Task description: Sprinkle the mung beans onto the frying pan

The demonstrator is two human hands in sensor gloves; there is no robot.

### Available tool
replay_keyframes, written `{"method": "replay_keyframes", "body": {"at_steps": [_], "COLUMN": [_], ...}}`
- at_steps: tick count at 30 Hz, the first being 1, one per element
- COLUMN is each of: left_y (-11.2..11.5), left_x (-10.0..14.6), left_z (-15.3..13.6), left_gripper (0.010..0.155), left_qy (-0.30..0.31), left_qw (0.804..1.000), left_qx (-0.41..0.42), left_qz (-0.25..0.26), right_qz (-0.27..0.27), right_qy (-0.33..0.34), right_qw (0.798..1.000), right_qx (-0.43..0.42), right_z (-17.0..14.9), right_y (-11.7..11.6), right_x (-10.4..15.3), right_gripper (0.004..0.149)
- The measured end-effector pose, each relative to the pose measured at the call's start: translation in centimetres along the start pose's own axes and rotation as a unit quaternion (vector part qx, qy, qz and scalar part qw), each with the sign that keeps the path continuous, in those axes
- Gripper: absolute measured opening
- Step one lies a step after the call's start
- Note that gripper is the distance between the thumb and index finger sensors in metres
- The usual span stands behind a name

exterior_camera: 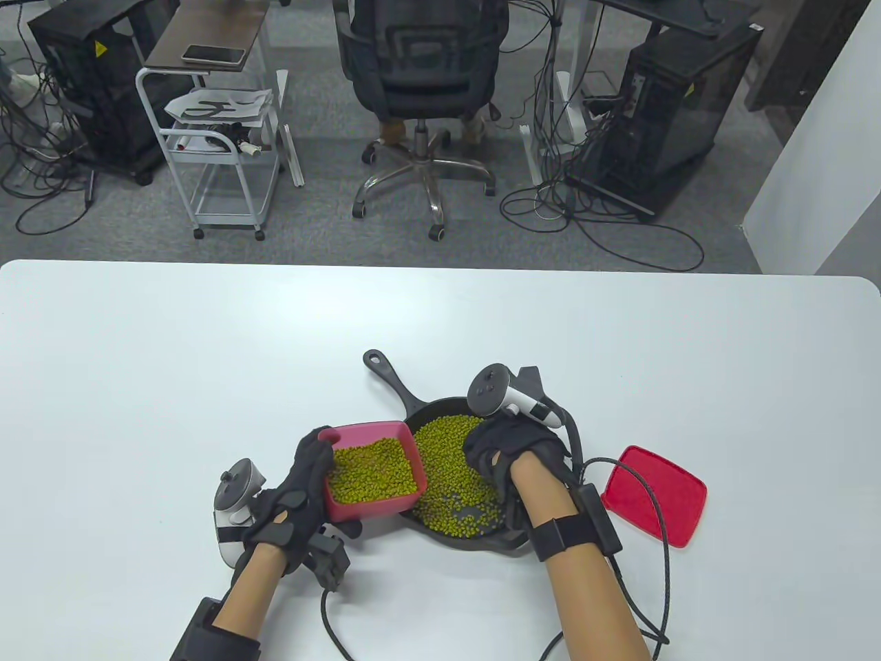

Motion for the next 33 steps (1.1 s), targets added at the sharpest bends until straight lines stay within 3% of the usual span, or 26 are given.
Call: {"method": "replay_keyframes", "body": {"at_steps": [6, 12, 18, 25, 27, 28, 33], "left_y": [0.1, 0.3, 0.8, 1.1, 1.2, 1.2, 1.1], "left_x": [0.0, -0.1, 0.0, 0.2, 0.2, 0.2, 0.1], "left_z": [-0.1, -0.1, -0.1, 0.0, 0.0, 0.0, -0.4], "left_gripper": [0.077, 0.077, 0.077, 0.077, 0.077, 0.077, 0.077], "left_qy": [0.002, 0.002, 0.006, 0.013, 0.022, 0.018, 0.019], "left_qw": [1.0, 1.0, 1.0, 1.0, 1.0, 1.0, 1.0], "left_qx": [-0.005, -0.012, -0.016, -0.016, -0.006, -0.011, -0.009], "left_qz": [-0.001, -0.004, -0.01, -0.017, -0.019, -0.013, 0.0], "right_qz": [-0.022, -0.049, -0.026, 0.004, 0.023, 0.058, 0.057], "right_qy": [0.054, 0.158, 0.249, 0.212, 0.182, 0.186, 0.166], "right_qw": [0.998, 0.985, 0.966, 0.977, 0.982, 0.979, 0.984], "right_qx": [-0.022, -0.049, -0.065, 0.001, 0.052, 0.061, 0.034], "right_z": [1.4, 5.0, 9.5, 12.1, 12.2, 12.3, 12.5], "right_y": [0.7, 1.4, -0.7, -4.4, -5.2, -5.8, -6.1], "right_x": [2.0, 5.6, 6.9, 4.5, 3.7, 3.2, 1.9], "right_gripper": [0.055, 0.055, 0.054, 0.057, 0.067, 0.083, 0.086]}}
Point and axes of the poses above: the tracker on the back of each hand, its own z axis roughly to the thumb side, its own x axis roughly from the fingertips to the wrist, y = z × x, the point moved 1 cm from there along -x, roughly from the wrist to the fingertips, and after that the axes turned 12 degrees about -x, right-handed, at the moved point
